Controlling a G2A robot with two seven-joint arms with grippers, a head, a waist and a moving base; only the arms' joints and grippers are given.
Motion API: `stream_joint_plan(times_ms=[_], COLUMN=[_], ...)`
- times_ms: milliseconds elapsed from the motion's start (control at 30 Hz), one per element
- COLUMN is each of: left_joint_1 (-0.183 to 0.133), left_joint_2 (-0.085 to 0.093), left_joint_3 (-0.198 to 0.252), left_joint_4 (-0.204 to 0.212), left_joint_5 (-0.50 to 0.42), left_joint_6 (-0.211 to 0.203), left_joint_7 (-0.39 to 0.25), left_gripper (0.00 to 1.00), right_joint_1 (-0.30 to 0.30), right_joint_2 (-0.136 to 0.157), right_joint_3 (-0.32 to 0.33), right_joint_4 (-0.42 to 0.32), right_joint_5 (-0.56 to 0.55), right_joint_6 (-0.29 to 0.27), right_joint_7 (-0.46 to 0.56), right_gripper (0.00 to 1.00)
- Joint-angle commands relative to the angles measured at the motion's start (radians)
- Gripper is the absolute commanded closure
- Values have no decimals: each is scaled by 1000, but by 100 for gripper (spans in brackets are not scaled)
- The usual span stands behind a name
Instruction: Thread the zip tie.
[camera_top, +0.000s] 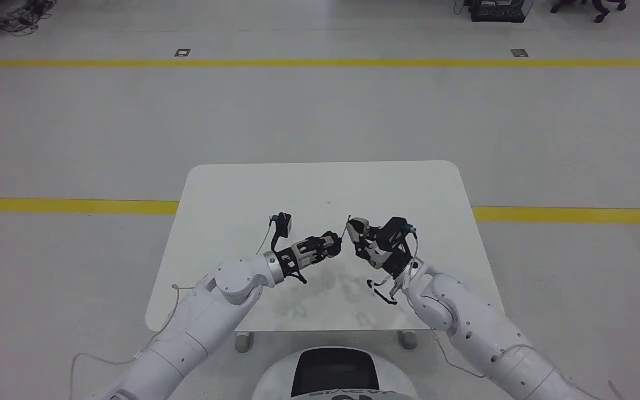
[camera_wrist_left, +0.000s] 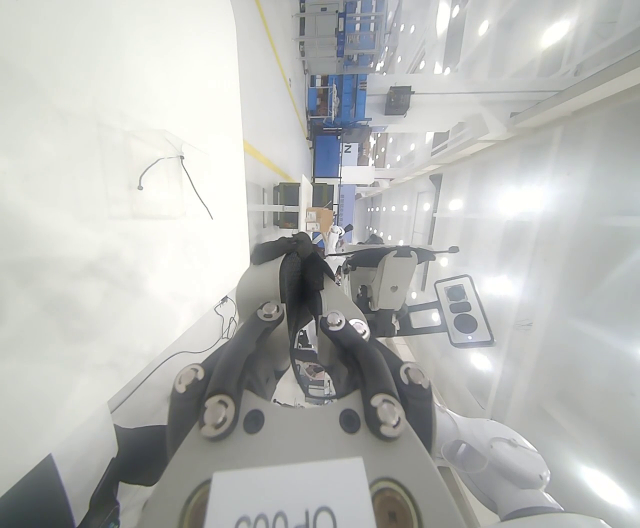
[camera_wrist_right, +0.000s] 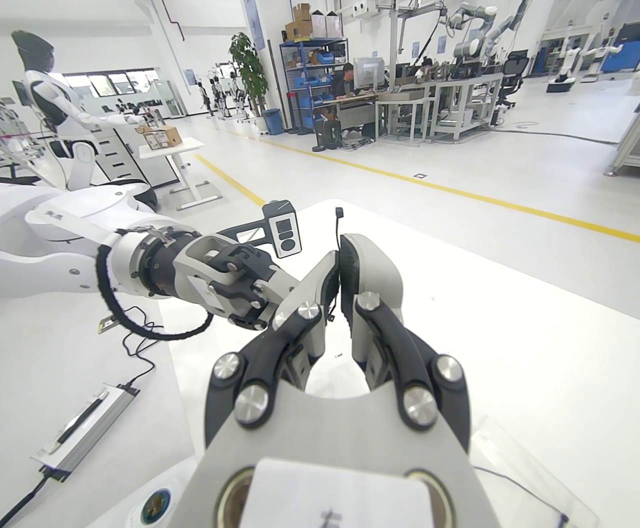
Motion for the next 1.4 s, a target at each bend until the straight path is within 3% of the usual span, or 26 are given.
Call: stream_joint_plan(times_ms=[0, 667, 1367], left_joint_1=[0, 0, 0], left_joint_2=[0, 0, 0], left_joint_3=[0, 0, 0], left_joint_4=[0, 0, 0], left_joint_5=[0, 0, 0], left_joint_6=[0, 0, 0], left_joint_7=[0, 0, 0], left_gripper=[100, 100, 100], right_joint_1=[-3, -24, -32], right_joint_2=[-1, -23, -45], right_joint_3=[5, 38, 55], right_joint_4=[-2, -2, 6], right_joint_5=[-4, -28, -25], right_joint_6=[-1, -22, -83], right_joint_7=[-2, 22, 36], right_gripper=[100, 100, 100])
